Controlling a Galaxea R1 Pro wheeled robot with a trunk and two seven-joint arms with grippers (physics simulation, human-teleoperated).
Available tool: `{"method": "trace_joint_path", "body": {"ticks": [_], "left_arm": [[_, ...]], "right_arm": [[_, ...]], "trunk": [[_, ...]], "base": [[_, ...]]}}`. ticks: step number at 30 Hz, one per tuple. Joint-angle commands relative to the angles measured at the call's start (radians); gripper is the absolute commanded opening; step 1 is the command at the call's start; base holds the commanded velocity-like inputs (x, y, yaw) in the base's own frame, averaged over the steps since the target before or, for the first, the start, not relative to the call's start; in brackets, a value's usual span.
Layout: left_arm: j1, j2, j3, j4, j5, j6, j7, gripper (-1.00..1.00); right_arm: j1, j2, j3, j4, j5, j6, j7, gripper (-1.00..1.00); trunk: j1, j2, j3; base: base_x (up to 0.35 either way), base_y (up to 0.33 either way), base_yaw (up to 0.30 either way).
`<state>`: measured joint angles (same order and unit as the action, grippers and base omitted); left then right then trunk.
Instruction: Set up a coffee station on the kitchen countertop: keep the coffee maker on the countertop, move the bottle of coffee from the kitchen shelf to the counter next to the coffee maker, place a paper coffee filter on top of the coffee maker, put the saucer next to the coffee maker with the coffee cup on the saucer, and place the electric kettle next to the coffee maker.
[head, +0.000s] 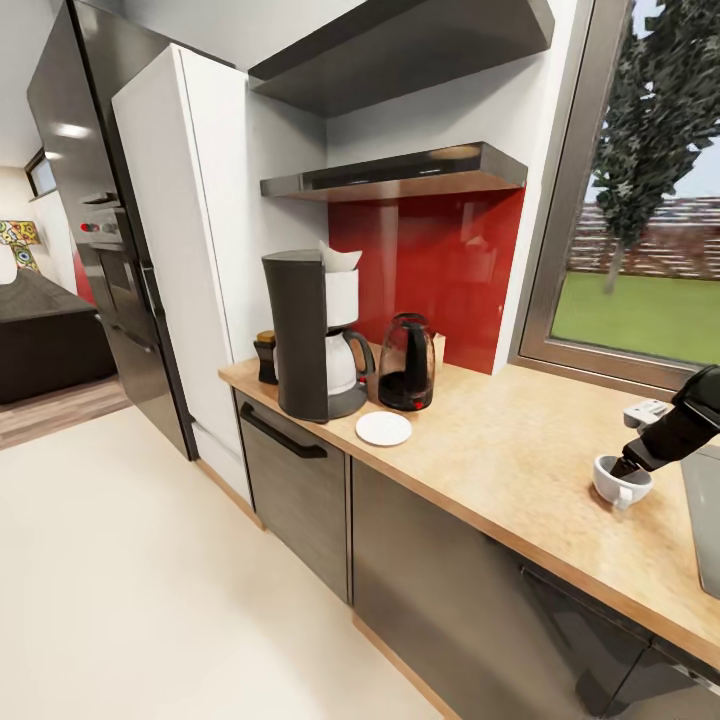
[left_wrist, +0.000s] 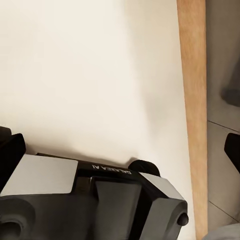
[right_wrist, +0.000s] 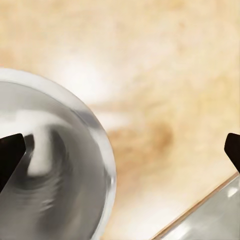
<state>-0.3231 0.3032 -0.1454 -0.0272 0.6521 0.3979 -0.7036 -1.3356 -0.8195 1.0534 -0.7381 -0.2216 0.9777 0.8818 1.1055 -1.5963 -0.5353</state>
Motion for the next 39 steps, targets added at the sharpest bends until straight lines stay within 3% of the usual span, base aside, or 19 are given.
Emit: {"method": "trace_joint_path", "body": {"ticks": [1, 24, 25, 39], "left_arm": [[-0.001, 0.000, -0.008, -0.001, 0.011, 0.007, -0.002, 1.00], [-0.001, 0.000, -0.008, -0.001, 0.011, 0.007, -0.002, 1.00], [-0.001, 0.000, -0.008, -0.001, 0.011, 0.007, -0.002, 1.00], [-0.001, 0.000, -0.008, -0.001, 0.011, 0.007, -0.002, 1.00]], "right_arm": [[-0.003, -0.001, 0.007, -0.001, -0.010, 0.006, -0.004, 1.00], [-0.002, -0.001, 0.007, -0.001, -0.010, 0.006, -0.004, 1.00], [-0.002, -0.001, 0.007, -0.001, -0.010, 0.006, -0.004, -1.00], [-0.002, -0.001, 0.007, -0.003, -0.012, 0.007, -0.004, -1.00]], "trunk": [[0.000, -0.001, -0.001], [0.008, -0.015, -0.007], [0.008, -0.015, -0.007], [0.008, -0.015, -0.007]], "base": [[0.000, 0.000, 0.000], [0.000, 0.000, 0.000], [0.000, 0.000, 0.000], [0.000, 0.000, 0.000]]}}
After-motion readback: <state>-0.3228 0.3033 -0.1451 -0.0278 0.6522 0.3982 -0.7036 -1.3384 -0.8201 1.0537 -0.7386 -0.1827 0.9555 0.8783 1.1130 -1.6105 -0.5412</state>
